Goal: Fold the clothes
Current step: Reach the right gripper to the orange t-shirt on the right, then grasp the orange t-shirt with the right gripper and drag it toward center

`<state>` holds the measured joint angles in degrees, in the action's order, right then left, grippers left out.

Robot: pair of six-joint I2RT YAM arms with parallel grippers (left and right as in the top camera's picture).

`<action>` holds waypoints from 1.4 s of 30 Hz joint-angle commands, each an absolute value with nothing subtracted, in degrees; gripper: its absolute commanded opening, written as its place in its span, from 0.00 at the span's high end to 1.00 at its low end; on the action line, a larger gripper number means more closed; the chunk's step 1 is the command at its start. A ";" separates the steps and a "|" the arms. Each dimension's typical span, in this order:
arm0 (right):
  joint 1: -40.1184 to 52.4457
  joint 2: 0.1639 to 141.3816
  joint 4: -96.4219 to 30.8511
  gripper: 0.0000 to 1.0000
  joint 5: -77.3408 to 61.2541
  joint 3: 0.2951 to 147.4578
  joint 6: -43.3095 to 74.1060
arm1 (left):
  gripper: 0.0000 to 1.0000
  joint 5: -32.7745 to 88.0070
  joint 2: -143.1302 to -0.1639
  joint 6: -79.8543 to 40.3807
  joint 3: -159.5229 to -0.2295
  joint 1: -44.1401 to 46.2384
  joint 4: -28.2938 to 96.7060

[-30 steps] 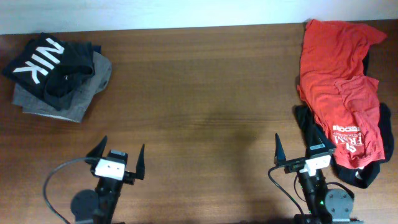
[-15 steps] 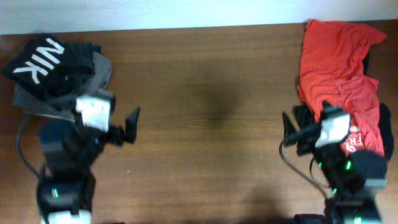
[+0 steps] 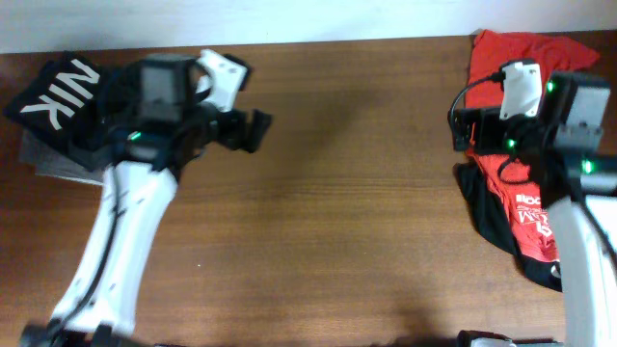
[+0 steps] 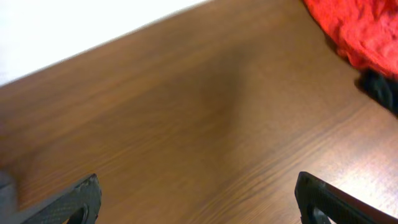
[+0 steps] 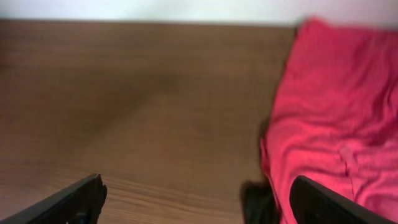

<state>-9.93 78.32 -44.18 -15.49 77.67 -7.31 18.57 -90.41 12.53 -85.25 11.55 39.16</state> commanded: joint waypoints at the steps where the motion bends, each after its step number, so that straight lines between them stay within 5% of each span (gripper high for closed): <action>1: -12.80 83.40 -45.34 0.01 -12.08 78.70 -7.01 | 0.01 16.69 -95.22 14.90 -87.37 15.99 38.20; 9: -22.15 95.46 -44.07 0.00 -11.75 78.70 3.11 | 0.01 17.80 -102.15 14.81 -87.37 20.62 34.89; 18: -28.53 105.47 -33.01 0.14 -10.52 78.67 8.03 | 0.01 17.76 -105.21 14.83 -87.37 23.66 33.19; 28: -29.10 109.80 -28.71 0.27 4.67 78.65 10.07 | 0.01 17.78 -105.25 14.83 -87.37 23.64 33.19; 42: -35.42 110.52 -28.99 0.34 1.91 74.70 14.50 | 0.01 17.78 -105.27 14.83 -87.37 23.64 33.21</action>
